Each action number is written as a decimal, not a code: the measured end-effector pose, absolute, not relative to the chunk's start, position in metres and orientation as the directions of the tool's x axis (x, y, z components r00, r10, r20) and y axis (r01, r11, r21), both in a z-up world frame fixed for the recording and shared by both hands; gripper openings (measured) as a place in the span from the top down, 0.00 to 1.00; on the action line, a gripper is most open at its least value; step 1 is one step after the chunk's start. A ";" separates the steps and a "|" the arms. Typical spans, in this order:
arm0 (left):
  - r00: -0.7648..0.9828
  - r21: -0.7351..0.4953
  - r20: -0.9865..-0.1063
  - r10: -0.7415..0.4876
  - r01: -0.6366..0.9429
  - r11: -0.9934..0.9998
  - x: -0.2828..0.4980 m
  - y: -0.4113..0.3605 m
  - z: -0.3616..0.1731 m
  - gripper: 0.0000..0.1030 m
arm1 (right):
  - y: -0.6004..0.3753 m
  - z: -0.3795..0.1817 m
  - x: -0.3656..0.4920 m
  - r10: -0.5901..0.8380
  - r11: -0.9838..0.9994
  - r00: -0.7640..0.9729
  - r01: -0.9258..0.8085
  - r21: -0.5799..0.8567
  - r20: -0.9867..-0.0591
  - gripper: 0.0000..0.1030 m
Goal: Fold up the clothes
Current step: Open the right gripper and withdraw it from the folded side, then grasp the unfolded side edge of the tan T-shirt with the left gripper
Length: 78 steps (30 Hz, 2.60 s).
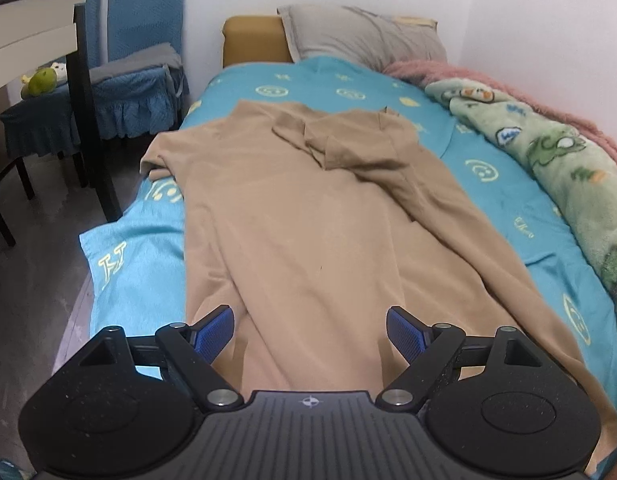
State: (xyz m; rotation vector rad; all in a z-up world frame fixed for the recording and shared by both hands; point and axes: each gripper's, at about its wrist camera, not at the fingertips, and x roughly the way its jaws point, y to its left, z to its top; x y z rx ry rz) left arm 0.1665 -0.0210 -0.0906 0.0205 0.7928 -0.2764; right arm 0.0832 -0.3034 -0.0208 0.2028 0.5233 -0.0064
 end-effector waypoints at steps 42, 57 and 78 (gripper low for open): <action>0.236 -0.577 -0.643 -0.728 0.476 0.664 0.119 -0.147 -0.121 0.50 | -0.423 -0.032 0.080 0.109 0.795 0.872 0.212 0.569 -0.478 0.12; 0.198 -0.580 -0.739 -0.644 0.299 0.758 0.147 -0.172 -0.136 0.94 | -0.426 -0.042 0.083 0.052 0.798 0.858 0.272 0.538 -0.510 0.12; 0.196 -0.539 -0.816 -0.544 0.082 0.838 0.153 -0.026 -0.125 0.56 | -0.421 -0.047 0.095 0.111 0.800 0.831 0.252 0.545 -0.546 0.12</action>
